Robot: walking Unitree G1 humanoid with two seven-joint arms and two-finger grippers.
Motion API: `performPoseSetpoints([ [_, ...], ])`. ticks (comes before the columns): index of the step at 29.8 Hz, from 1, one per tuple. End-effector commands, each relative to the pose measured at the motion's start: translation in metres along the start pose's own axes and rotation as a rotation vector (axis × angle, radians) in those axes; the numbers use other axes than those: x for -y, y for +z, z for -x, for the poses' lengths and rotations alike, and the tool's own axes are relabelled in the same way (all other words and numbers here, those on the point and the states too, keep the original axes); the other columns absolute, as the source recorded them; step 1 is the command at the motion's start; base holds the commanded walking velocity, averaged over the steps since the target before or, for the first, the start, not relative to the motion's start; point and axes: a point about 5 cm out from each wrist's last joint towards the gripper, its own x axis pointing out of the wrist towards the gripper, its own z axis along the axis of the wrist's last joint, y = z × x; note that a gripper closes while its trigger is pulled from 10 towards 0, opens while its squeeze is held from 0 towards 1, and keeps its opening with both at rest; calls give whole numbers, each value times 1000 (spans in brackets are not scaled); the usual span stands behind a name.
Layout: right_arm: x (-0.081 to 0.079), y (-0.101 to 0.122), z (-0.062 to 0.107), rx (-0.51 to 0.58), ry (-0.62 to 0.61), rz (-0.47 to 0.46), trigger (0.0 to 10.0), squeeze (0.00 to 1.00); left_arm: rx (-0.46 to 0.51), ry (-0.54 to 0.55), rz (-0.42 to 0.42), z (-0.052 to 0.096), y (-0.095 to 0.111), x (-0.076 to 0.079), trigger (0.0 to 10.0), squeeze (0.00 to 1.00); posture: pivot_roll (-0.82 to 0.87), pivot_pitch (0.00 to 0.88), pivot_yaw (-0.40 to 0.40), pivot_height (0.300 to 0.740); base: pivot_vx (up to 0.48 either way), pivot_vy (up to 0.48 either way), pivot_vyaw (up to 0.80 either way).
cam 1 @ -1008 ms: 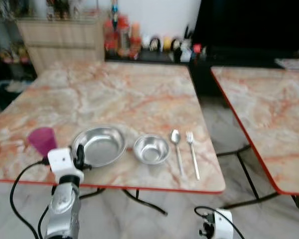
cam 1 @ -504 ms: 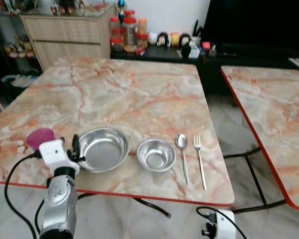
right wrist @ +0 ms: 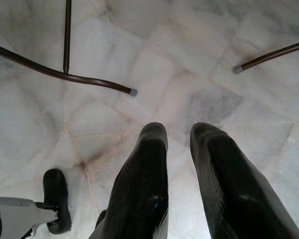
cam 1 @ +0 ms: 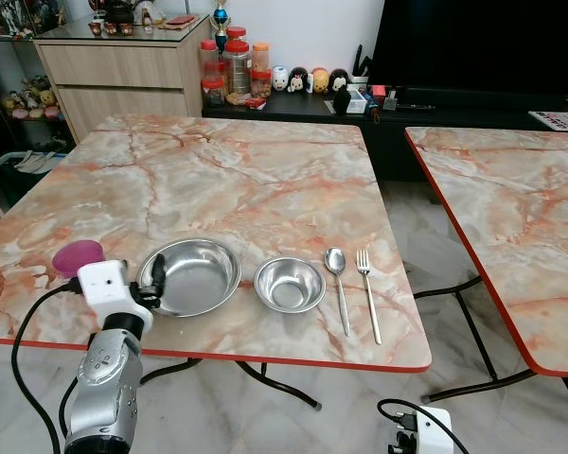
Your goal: Setting the table
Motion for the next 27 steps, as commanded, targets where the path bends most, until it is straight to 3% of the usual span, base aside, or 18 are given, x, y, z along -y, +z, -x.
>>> performPoseSetpoints([
  [1, 0, 0, 0, 5, 0, 10, 10000, 0, -20, -26, 0, 0, 1, 2, 10000, 1000, 45, 0, -32, 740, 0, 0, 0],
  [6, 0, 0, 0, 4, 1, 12, 10000, 0, -37, -31, 17, -1, 2, 6, 10000, 1000, 45, 0, -31, 740, 0, 0, 0],
  [7, 0, -1, 0, 3, 1, 12, 10000, 0, -46, -32, 23, -1, 4, 7, 10000, 0, 45, 0, -31, 740, 0, 0, 0],
  [11, 0, -1, 0, 3, 1, 13, 10000, 0, -53, -34, 26, -1, 4, 7, 10000, 0, 45, 0, -31, 740, 0, 0, 0],
  [14, 0, -1, 0, -2, 4, 16, 10000, 0, -56, 51, 44, -3, 12, -8, 10000, 0, 49, 0, -30, 740, 0, 0, 0],
  [21, -1, -1, 0, -2, 7, 18, 10000, 0, -68, 104, 29, -3, 17, -20, 10000, 0, 56, 0, -31, 740, 0, 0, 0],
  [27, -2, 0, 0, -3, 8, 16, 10000, 0, -87, 83, 54, -4, 18, -18, 10000, 0, 55, 0, -31, 740, 0, 0, 0],
])
